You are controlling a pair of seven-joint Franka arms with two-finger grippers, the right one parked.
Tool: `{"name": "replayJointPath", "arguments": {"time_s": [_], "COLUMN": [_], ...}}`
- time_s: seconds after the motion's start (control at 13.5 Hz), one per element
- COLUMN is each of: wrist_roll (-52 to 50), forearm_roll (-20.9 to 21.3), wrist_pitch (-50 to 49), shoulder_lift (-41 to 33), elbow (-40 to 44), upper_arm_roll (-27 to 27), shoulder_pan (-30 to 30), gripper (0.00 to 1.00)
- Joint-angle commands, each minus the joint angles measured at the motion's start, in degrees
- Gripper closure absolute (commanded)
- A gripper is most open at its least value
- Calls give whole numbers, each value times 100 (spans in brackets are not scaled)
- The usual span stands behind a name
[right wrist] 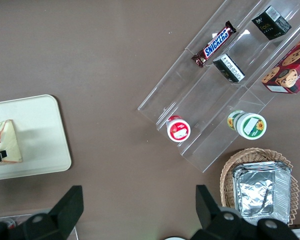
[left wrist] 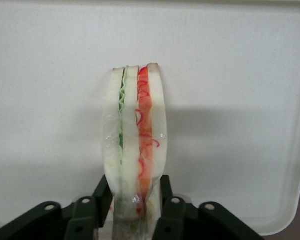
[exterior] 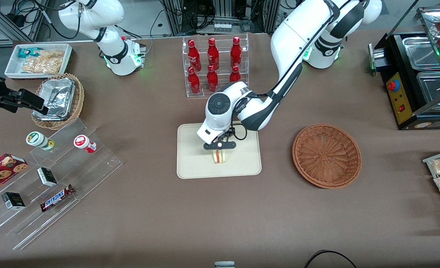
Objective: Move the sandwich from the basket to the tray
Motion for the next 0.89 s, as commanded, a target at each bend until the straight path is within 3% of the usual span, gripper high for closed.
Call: {"name": "replayJointPath", "arguments": {"time_s": [0.0,0.3,0.67,0.81], "wrist_roll": [-140,-622,-527,198], "forearm_roll": [71,-8,-123,-105], "wrist_pitch": [-264,-1256,-3003,-3419], "shoulder_lift": [-330,-1374,-2790,-3169], "elbow": [57,-83,-347,-461], "upper_arm_roll": [132,510,536,633], "shoulder_pan": [-32,160,1154,1794], "gripper": [0,0,0,0]}}
